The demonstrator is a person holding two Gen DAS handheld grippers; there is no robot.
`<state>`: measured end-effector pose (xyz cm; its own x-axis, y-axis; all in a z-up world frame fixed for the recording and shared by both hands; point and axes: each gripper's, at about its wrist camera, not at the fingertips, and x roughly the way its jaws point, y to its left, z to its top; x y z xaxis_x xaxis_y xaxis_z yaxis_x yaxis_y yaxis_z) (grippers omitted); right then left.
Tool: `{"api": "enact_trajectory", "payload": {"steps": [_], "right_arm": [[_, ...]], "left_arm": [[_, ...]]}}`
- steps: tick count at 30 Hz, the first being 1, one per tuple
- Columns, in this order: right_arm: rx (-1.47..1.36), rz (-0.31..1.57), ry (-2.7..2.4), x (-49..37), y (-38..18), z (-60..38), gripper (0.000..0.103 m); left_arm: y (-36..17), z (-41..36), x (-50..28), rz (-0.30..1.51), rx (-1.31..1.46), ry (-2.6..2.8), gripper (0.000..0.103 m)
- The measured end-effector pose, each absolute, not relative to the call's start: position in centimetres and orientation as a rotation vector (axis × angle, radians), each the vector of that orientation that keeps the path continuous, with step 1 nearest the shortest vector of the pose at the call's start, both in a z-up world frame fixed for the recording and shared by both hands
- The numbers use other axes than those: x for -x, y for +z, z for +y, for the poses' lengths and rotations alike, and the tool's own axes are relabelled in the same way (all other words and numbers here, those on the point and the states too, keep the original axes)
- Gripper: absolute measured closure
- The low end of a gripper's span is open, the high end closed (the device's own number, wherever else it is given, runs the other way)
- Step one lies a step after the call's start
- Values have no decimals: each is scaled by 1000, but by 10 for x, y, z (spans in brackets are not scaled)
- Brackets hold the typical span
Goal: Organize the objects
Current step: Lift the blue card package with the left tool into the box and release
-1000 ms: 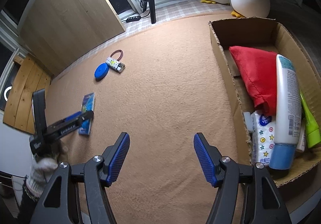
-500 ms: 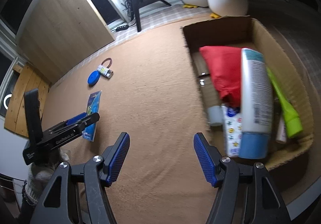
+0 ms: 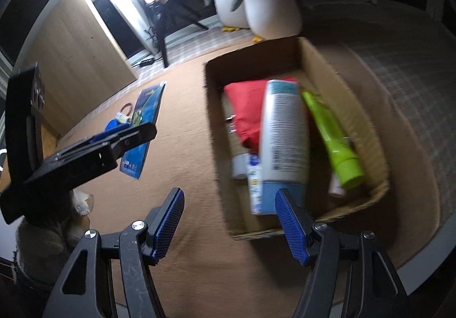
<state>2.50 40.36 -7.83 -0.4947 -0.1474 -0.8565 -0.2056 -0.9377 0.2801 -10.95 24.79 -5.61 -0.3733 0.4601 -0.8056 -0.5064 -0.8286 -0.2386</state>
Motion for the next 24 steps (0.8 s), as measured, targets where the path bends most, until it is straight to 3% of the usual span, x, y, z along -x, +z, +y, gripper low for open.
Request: {"api": "enact_trajectory", "payload": {"steps": [10,24], "right_arm": [[1504,519,2583,-42,-78,438,40],[1496,550,2538,-55,-85,468,40]], "left_arm": [[-57,320,112,111,1249,2162,44],[-73,360,130,141,1270,2156,44]]}}
